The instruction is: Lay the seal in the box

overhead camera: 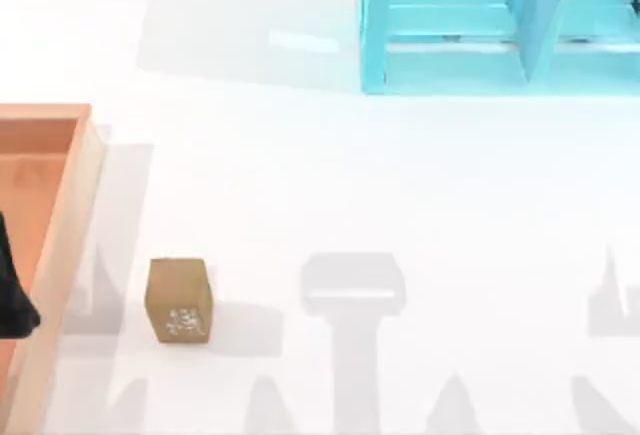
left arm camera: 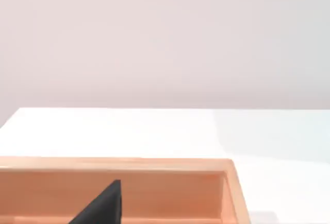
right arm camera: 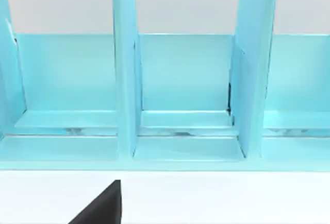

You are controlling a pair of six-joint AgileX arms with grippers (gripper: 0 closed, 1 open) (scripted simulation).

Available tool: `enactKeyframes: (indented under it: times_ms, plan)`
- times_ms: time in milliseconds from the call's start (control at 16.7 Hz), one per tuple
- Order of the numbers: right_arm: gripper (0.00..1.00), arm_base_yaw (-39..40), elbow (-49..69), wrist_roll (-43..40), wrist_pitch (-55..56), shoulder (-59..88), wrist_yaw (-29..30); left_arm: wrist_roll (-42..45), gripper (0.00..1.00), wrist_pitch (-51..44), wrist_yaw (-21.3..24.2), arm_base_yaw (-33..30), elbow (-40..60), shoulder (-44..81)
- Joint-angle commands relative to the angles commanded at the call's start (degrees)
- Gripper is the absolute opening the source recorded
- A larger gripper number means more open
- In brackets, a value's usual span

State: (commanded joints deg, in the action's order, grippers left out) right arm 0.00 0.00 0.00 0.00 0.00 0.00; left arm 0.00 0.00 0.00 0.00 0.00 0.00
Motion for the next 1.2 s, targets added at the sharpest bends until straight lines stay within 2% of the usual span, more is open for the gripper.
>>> enactKeyframes:
  times_ms: [240, 480, 1200]
  plan:
    - [1.00, 0.00, 0.00, 0.00, 0.00, 0.00, 0.00, -0.71, 1.00, -1.76, 0.04, -0.77, 1.85, 1.85]
    - [1.00, 0.00, 0.00, 0.00, 0.00, 0.00, 0.00, -4.52, 1.00, -10.77, 0.06, -4.59, 12.31, 12.78]
    - [1.00, 0.00, 0.00, 0.00, 0.00, 0.00, 0.00, -21.27, 1.00, -55.24, -0.42, -22.37, 59.37, 77.94]
